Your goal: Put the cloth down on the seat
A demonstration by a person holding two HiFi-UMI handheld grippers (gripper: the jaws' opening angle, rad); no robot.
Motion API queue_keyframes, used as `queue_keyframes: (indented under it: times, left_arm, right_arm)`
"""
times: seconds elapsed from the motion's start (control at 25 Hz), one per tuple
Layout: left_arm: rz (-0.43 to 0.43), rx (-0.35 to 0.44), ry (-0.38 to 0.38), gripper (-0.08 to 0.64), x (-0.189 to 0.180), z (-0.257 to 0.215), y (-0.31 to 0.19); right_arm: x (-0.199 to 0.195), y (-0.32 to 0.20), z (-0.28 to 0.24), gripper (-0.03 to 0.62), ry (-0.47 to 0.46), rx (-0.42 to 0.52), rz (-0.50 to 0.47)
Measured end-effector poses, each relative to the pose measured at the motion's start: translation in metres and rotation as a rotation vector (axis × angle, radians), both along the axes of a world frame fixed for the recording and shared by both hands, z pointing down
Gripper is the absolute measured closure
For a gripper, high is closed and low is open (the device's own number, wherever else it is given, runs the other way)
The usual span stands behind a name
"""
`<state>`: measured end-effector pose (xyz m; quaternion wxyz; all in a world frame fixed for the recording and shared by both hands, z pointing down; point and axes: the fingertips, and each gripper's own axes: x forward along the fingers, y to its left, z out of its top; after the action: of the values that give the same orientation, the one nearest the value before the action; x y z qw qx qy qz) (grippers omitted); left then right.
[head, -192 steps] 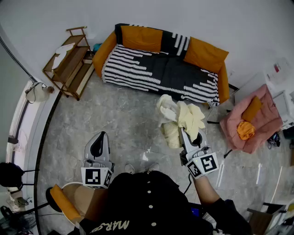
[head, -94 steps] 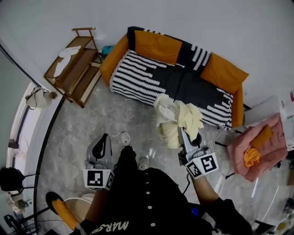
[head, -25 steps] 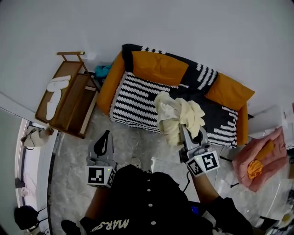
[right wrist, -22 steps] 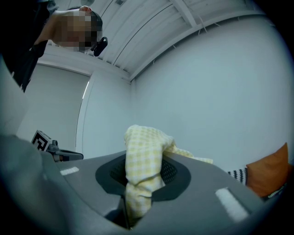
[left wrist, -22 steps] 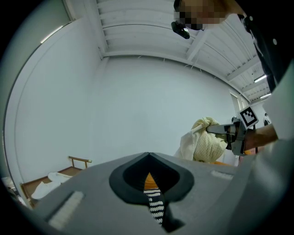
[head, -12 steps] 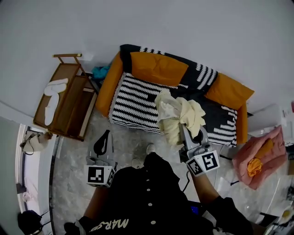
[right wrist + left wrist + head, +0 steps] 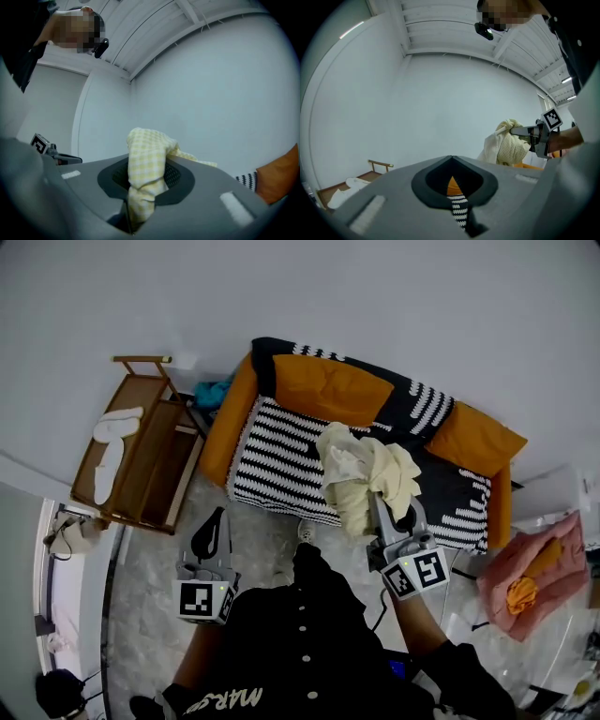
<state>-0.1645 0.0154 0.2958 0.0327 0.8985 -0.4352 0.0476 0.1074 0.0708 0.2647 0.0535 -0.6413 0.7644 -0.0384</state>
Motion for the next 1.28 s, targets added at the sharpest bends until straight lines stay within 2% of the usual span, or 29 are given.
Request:
queue_keyframes:
  times: [0.6,0.92,1.28]
  left_arm:
    - [-0.032,0.005,-0.010,0.560,0.045,-0.005,-0.100]
    - [-0.030,0.000,-0.004,0.560,0.083,-0.007,-0.144]
    - [-0.058,-0.005,-0.009,0.560,0.113,-0.003,-0.187]
  right_arm:
    - [0.044,-0.110,-0.001,0.480,-0.003,0.009,-0.034]
    - [0.076,-0.155,0.004,0.480,0.002,-0.017,-0.047]
    - [0.109,-0.201,0.003,0.480,0.003,-0.004,-0.067]
